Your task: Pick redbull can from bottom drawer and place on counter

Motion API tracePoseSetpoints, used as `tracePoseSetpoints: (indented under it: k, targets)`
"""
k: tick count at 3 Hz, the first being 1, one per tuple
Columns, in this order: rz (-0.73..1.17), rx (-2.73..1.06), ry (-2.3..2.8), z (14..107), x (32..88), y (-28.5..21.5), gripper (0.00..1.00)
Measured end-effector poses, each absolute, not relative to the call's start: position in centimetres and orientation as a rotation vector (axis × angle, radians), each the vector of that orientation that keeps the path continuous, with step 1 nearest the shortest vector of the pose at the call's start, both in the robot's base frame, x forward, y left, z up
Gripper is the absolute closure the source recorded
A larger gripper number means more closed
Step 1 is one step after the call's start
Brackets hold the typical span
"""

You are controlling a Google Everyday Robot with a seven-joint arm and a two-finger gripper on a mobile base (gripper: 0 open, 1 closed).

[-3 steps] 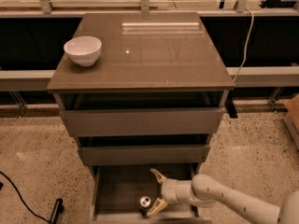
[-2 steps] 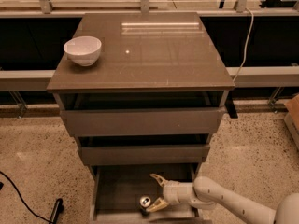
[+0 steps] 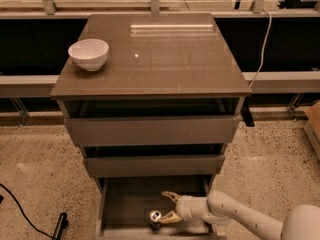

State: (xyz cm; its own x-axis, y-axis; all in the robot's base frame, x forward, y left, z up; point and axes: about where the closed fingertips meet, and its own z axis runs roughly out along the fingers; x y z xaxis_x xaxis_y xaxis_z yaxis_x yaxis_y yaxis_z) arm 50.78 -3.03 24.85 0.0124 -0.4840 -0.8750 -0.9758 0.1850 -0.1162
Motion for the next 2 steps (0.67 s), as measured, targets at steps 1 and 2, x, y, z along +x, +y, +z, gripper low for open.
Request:
tracePoseSetpoints:
  k: [1, 2]
  targets:
    - [0.811, -1.429, 1.606, 23.15, 50.26, -2.37, 0.3]
    - [0.863, -1.449, 1.61, 22.29, 49.7, -1.85, 0.3]
